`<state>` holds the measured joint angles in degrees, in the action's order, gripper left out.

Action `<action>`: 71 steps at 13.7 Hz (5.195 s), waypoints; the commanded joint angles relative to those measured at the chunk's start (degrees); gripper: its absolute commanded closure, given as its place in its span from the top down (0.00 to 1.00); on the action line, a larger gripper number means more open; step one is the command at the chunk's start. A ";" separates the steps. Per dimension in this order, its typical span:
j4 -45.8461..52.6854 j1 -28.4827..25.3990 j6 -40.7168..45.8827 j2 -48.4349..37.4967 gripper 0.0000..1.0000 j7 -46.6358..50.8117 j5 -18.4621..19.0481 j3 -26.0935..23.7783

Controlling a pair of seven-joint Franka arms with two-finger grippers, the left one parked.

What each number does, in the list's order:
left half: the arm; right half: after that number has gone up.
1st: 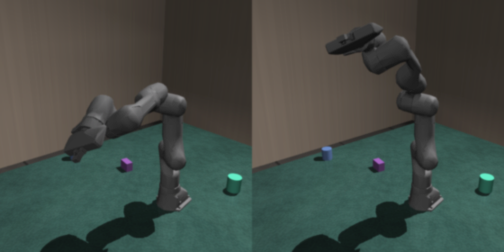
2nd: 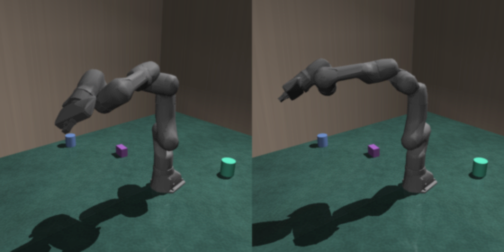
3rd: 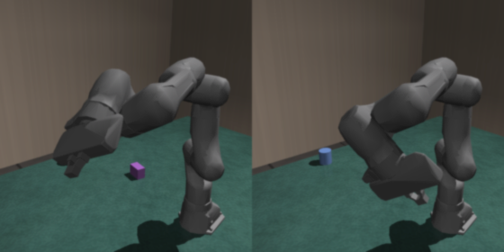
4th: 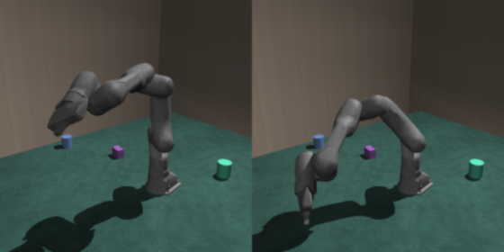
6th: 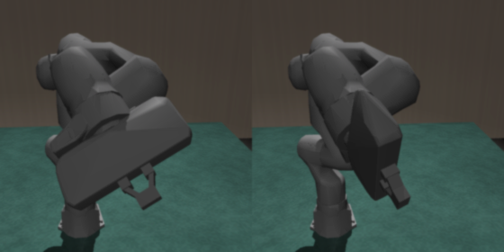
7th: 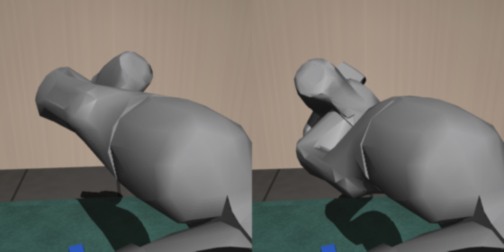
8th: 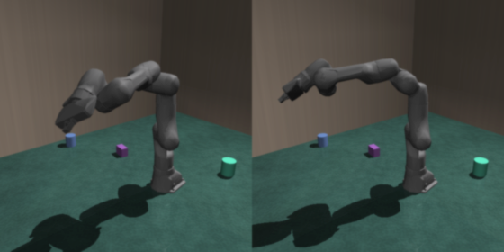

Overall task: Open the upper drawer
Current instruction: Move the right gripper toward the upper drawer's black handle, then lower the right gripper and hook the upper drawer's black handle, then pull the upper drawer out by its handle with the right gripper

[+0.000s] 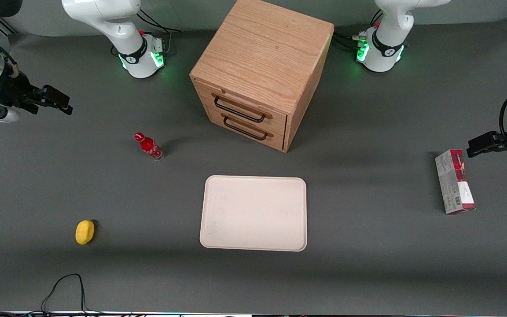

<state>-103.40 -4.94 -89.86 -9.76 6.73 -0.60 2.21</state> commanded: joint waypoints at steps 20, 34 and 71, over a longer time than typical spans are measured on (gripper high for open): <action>20.08 0.02 0.92 26.53 1.00 -15.60 -6.34 -42.11; 15.95 -0.94 -9.10 37.53 1.00 -22.20 -0.99 -42.02; 43.37 0.90 -10.51 45.28 1.00 -39.95 8.69 -24.11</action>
<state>-63.19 -3.58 -102.08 38.09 -32.33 7.18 -23.96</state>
